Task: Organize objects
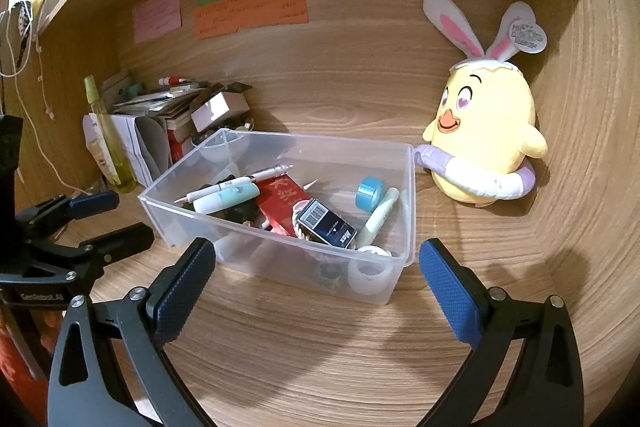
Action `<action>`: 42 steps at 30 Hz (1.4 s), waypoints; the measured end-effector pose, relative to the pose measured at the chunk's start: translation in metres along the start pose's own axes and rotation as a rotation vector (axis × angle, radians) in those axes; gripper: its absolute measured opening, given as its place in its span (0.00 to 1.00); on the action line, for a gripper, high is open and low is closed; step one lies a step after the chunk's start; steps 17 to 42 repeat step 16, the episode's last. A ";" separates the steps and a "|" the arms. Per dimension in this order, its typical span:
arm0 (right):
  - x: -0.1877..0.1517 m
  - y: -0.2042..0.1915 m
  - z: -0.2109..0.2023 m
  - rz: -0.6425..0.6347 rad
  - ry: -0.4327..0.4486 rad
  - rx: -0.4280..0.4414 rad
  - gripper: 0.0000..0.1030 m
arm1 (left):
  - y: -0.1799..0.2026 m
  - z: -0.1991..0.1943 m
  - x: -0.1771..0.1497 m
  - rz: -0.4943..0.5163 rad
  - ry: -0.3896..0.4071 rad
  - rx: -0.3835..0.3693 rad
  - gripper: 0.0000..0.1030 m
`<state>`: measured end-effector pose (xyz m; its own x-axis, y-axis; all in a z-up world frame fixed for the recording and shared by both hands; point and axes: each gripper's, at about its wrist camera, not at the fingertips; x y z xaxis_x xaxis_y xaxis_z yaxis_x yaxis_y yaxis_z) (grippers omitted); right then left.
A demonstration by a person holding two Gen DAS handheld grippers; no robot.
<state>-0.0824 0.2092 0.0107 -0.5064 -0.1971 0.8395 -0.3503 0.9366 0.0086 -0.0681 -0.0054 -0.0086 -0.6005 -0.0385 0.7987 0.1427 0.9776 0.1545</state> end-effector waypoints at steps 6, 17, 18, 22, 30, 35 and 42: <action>0.000 0.000 0.000 0.003 -0.003 0.002 0.99 | -0.001 0.002 -0.001 -0.006 -0.008 -0.021 0.90; -0.002 -0.001 0.004 0.014 -0.016 0.018 0.99 | 0.000 0.001 -0.001 -0.004 -0.005 -0.034 0.90; -0.002 -0.001 0.004 0.014 -0.016 0.018 0.99 | 0.000 0.001 -0.001 -0.004 -0.005 -0.034 0.90; -0.002 -0.001 0.004 0.014 -0.016 0.018 0.99 | 0.000 0.001 -0.001 -0.004 -0.005 -0.034 0.90; -0.002 -0.001 0.004 0.014 -0.016 0.018 0.99 | 0.000 0.001 -0.001 -0.004 -0.005 -0.034 0.90; -0.002 -0.001 0.004 0.014 -0.016 0.018 0.99 | 0.000 0.001 -0.001 -0.004 -0.005 -0.034 0.90; -0.002 -0.001 0.004 0.014 -0.016 0.018 0.99 | 0.000 0.001 -0.001 -0.004 -0.005 -0.034 0.90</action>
Point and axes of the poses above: each gripper's, at about its wrist camera, not at the fingertips, and z roughly the way its jaws point, y to its right, x to its top, and after that the axes turned 4 degrees about -z, right-handed
